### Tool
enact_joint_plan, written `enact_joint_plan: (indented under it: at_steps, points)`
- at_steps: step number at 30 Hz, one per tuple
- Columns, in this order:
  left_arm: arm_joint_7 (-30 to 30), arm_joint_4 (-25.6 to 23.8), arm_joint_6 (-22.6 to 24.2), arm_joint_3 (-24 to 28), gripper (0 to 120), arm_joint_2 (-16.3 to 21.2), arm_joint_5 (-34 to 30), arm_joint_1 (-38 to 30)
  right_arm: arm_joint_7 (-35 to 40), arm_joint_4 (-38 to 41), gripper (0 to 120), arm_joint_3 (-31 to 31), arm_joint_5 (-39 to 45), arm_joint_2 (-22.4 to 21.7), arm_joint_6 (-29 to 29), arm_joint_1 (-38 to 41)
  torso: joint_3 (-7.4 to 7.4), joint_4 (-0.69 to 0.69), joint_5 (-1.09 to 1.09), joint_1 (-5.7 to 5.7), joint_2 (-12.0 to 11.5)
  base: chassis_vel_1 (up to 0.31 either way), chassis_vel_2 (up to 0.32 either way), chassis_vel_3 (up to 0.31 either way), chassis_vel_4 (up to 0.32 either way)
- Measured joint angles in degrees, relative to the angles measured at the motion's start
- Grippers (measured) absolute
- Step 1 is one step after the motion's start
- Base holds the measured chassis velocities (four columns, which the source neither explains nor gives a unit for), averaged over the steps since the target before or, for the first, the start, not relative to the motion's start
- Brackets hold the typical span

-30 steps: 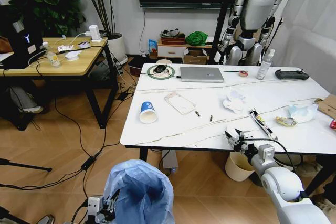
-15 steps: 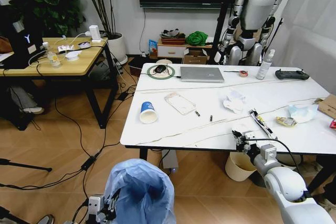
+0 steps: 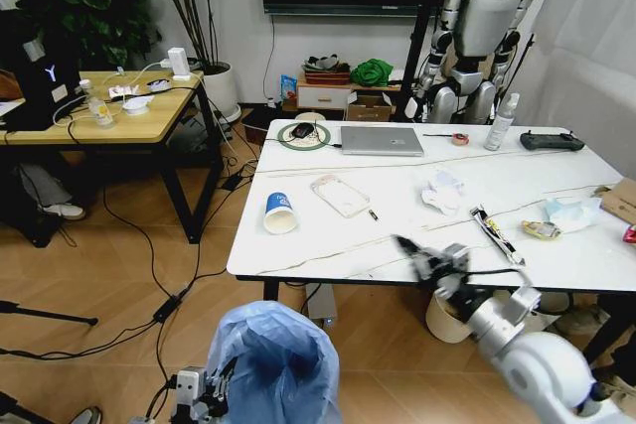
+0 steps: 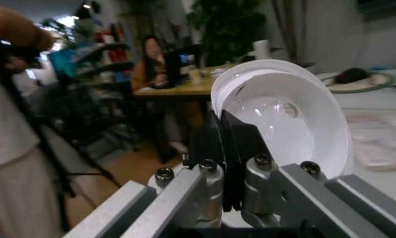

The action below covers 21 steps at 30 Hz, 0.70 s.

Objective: Pick up the trash bin and place the trash from the table into it.

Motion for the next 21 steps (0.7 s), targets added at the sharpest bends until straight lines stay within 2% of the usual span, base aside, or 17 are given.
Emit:
enact_joint_plan:
  at_steps: [2, 3, 5, 8, 13, 17, 21]
  points:
    - [-0.3, 0.0, 0.1, 0.6, 0, 1.1, -0.2, 0.0, -3.0, 0.0, 0, -8.7, 1.3, -0.7, 3.3, 0.8, 0.0, 0.0, -0.02, 0.0, 0.0, 0.0, 0.0, 0.0, 0.0]
    - [-0.3, 0.0, 0.1, 0.6, 0, 1.1, -0.2, 0.0, -3.0, 0.0, 0, -8.7, 1.3, -0.7, 3.3, 0.8, 0.0, 0.0, -0.02, 0.0, 0.0, 0.0, 0.0, 0.0, 0.0]
    - [-0.4, 0.0, 0.2, 1.0, 0, 1.9, -0.6, -0.1, -5.5, -1.9, 0, -14.3, 1.3, -1.4, 6.0, 1.6, 0.0, 0.0, -0.02, 0.0, 0.0, 0.0, 0.0, 0.0, 0.0]
    - [-0.7, 0.1, 0.5, 1.2, 0, 2.6, -1.3, -0.4, -9.1, -5.1, 0, -19.4, -0.7, -1.8, 8.3, 2.4, 0.0, 0.0, -0.02, 0.0, 0.0, 0.0, 0.0, 0.0, 0.0]
    - [-1.1, 0.1, 0.9, 1.5, 0, 3.3, -2.3, -1.4, -11.6, -9.0, 0, -23.5, -4.1, -2.2, 10.0, 3.4, 0.0, 0.0, -0.01, 0.0, 0.0, 0.0, 0.0, 0.0, 0.0]
    - [-1.3, -0.3, 1.1, 1.6, 0, 3.4, -2.9, -1.9, -12.0, -10.3, 1, -23.5, -6.5, -2.9, 10.5, 3.3, 0.0, 0.0, -0.01, 0.0, 0.0, 0.0, 0.0, 0.0, 0.0]
    - [-1.5, -0.6, 1.1, 1.8, 0, 4.0, -3.1, -2.1, -12.7, -10.7, 16, -20.8, -8.2, -4.1, 11.0, 2.1, 0.0, -0.01, -0.01, 0.0, 0.0, 0.0, 0.0, 0.0, 0.0]
